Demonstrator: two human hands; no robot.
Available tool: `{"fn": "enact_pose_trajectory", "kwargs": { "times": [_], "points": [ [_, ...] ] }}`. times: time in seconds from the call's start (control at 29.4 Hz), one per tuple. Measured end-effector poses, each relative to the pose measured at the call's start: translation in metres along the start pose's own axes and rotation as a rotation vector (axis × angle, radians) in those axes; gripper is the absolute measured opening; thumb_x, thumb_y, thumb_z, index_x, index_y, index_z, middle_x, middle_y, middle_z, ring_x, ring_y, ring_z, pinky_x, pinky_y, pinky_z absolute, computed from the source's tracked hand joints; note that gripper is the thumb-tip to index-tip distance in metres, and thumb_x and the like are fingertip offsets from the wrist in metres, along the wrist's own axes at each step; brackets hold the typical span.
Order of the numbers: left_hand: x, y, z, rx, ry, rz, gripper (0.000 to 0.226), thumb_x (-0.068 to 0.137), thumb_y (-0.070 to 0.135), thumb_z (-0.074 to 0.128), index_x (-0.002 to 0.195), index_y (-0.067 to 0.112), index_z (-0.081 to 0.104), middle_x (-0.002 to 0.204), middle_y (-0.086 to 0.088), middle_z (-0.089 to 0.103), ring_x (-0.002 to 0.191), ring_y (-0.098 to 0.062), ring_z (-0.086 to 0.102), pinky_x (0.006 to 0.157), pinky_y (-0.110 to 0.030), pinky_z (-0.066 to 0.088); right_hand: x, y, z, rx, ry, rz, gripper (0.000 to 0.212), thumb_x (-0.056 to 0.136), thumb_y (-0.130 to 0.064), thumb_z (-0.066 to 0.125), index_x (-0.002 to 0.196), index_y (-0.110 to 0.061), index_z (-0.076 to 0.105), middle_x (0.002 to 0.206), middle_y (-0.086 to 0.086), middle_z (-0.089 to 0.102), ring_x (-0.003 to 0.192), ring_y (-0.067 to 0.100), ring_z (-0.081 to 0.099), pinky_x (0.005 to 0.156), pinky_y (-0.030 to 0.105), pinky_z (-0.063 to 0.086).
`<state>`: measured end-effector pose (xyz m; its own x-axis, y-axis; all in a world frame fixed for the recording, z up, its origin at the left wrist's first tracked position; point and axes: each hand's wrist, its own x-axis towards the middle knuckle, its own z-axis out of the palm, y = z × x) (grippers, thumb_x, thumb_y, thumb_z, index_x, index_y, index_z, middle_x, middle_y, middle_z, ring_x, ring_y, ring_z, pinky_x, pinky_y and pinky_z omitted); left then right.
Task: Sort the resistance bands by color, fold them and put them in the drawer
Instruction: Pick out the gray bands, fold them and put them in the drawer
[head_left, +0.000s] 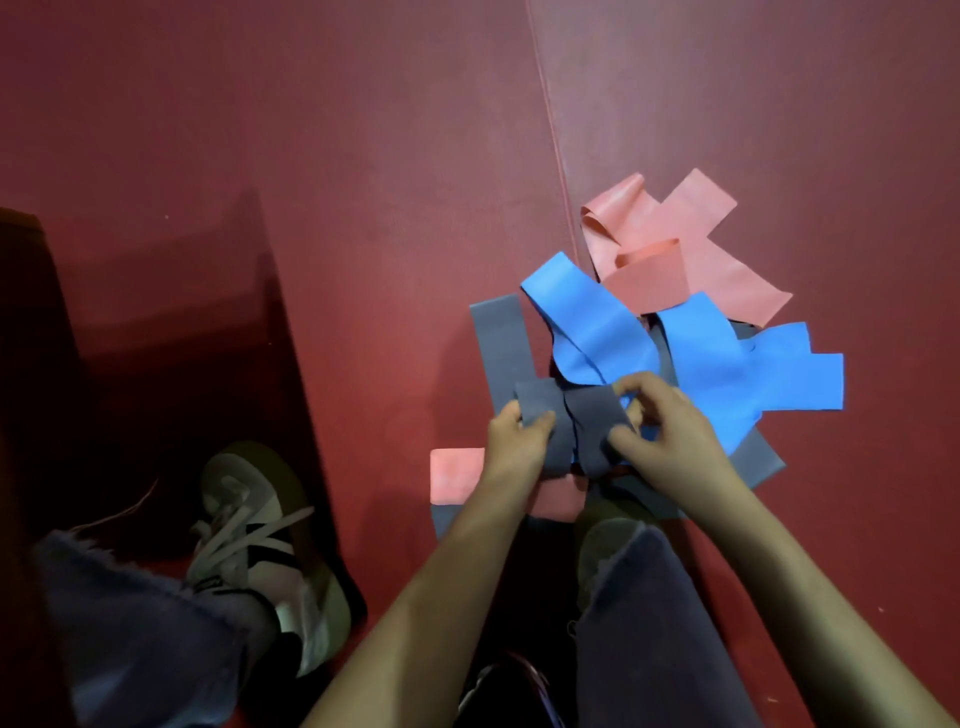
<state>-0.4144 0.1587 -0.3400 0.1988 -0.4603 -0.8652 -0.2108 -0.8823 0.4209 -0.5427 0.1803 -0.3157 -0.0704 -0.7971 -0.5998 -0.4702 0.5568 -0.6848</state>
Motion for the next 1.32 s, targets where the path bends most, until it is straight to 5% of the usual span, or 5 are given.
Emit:
{"fn": "enact_pose_trajectory", "kwargs": {
  "times": [0.2, 0.68, 0.95, 1.16, 1.32],
  "points": [
    [-0.013, 0.004, 0.003, -0.311, -0.143, -0.292, 0.055, 0.088, 0.05, 0.043, 0.12, 0.007, 0.057, 0.122, -0.017, 0.06, 0.111, -0.029, 0.058, 0.099, -0.041, 0.045, -0.01, -0.007, 0.001, 0.244, 0.016, -0.166, 0.021, 0.068, -0.023, 0.057, 0.07, -0.042, 0.065, 0.074, -0.021, 0.062, 0.086, -0.011, 0.046, 0.08, 0.001, 0.033],
    [-0.022, 0.029, 0.01, -0.357, -0.167, 0.241, 0.02, 0.08, -0.002, 0.063, 0.088, 0.016, 0.06, 0.083, -0.001, 0.066, 0.066, -0.004, 0.062, 0.063, -0.019, 0.051, 0.001, -0.027, -0.034, 0.439, 0.153, 0.042, 0.048, 0.082, 0.008, 0.043, 0.116, -0.025, 0.047, 0.094, -0.017, 0.052, 0.076, 0.012, 0.05, 0.068, 0.012, 0.045],
    [-0.026, 0.029, 0.004, -0.171, -0.185, 0.426, 0.031, 0.062, 0.012, 0.07, 0.086, 0.025, 0.057, 0.088, 0.007, 0.065, 0.076, 0.002, 0.061, 0.077, -0.018, 0.05, 0.019, -0.032, -0.035, 0.251, 0.135, 0.215, 0.029, 0.083, -0.039, 0.057, 0.061, -0.021, 0.059, 0.048, -0.016, 0.055, 0.055, 0.004, 0.048, 0.069, 0.031, 0.043],
    [-0.037, 0.042, 0.003, -0.037, -0.335, 0.574, 0.029, 0.064, 0.013, 0.067, 0.086, 0.029, 0.055, 0.086, 0.01, 0.062, 0.078, 0.0, 0.058, 0.078, -0.019, 0.05, 0.024, -0.037, -0.04, 0.271, 0.103, 0.351, 0.06, 0.085, -0.048, 0.049, 0.089, 0.01, 0.061, 0.084, 0.028, 0.061, 0.071, 0.024, 0.051, 0.076, 0.038, 0.045],
    [-0.037, 0.055, 0.007, -0.023, -0.382, 0.591, 0.031, 0.065, 0.012, 0.067, 0.089, 0.028, 0.056, 0.087, 0.011, 0.063, 0.077, 0.004, 0.058, 0.079, -0.015, 0.049, 0.028, -0.041, -0.052, 0.6, 0.04, 0.406, 0.032, 0.085, -0.039, 0.053, 0.081, -0.011, 0.067, 0.07, 0.002, 0.07, 0.066, 0.016, 0.059, 0.069, 0.032, 0.051]
  ]
}}
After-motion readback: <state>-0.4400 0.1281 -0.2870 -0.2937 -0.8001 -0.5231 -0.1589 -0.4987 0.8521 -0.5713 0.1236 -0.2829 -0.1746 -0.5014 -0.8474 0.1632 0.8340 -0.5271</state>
